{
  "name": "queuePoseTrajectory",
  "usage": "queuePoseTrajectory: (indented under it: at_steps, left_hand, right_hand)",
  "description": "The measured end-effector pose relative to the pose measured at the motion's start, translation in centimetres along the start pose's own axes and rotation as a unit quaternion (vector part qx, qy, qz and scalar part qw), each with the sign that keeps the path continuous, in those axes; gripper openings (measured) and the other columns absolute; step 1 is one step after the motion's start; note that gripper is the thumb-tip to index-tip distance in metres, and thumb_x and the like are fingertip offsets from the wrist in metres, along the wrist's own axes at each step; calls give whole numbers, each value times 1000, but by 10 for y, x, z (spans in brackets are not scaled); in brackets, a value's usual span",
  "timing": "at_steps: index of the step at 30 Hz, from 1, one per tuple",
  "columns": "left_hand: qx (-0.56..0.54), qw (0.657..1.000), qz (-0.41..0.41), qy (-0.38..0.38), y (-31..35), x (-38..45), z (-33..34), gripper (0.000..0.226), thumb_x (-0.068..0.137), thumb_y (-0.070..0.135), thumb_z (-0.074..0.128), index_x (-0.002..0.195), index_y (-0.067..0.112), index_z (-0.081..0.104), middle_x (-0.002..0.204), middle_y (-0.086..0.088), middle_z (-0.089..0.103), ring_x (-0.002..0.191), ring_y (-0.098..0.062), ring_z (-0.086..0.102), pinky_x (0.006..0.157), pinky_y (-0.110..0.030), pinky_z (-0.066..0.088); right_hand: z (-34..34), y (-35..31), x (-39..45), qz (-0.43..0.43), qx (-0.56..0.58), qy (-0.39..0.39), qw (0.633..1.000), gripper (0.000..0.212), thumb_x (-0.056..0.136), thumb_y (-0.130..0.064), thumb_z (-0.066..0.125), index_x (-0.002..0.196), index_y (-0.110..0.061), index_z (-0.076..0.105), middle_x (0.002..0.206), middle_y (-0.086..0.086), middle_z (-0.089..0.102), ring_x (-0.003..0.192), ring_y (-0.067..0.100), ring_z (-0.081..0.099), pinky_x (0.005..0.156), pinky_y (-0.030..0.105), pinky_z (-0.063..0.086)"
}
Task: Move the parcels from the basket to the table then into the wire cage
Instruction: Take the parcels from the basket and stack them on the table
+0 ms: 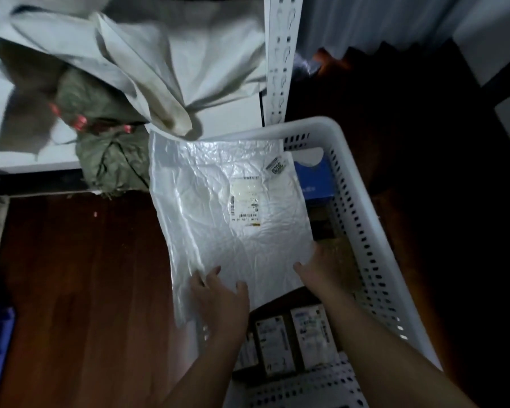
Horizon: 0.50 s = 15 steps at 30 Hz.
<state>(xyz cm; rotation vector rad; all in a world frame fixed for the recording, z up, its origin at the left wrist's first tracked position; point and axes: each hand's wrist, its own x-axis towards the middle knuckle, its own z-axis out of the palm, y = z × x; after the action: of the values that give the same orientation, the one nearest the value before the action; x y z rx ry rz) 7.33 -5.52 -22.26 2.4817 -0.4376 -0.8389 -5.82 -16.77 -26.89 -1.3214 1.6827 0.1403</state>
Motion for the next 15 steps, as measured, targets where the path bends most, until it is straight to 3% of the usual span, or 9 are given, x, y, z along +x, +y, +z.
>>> queuePoseTrajectory:
  at_steps: [4, 7, 10, 12, 15]
  left_hand:
    - [7, 997, -11, 74, -2, 12, 21, 47, 77, 19, 67, 122, 25, 56, 149, -10, 27, 136, -27, 29, 109, -48, 29]
    - [27, 996, 11, 87, -4, 20, 21, 40, 79, 19, 65, 117, 30, 59, 137, -7, 44, 124, -26, 42, 103, -48, 36]
    - [33, 996, 44, 77, -4, 23, 11, 43, 84, 14, 59, 125, 28, 58, 129, -6, 54, 113, -26, 53, 96, -42, 43]
    - [27, 994, 67, 77, 0, 19, -4, 46, 85, 11, 55, 128, 27, 58, 126, -4, 59, 108, -26, 57, 93, -42, 46]
    - [84, 988, 114, 58, 8, 0, -34, 48, 90, 11, 52, 136, 24, 51, 133, -1, 54, 115, -25, 55, 93, -37, 42]
  right_hand:
    - [10, 3, 37, -1, 51, 19, 999, 69, 91, -12, 61, 149, -10, 24, 142, 10, 42, 128, 28, 43, 82, 16, 32]
    - [11, 1, 43, 6, 22, 49, 999, 69, 91, -26, 63, 149, -12, 28, 143, 13, 44, 129, 31, 43, 100, 32, 37]
    - [9, 4, 36, -4, 9, 34, 999, 41, 93, -29, 58, 128, -8, 55, 126, 16, 56, 108, 30, 56, 83, 31, 45]
    - [1, 2, 20, -22, 5, 65, 998, 35, 95, -31, 54, 119, -7, 58, 120, 14, 56, 101, 28, 56, 79, 31, 44]
    - [-14, -5, -22, -39, 26, 128, 991, 26, 99, -26, 48, 115, -6, 53, 110, 11, 57, 91, 25, 55, 78, 34, 47]
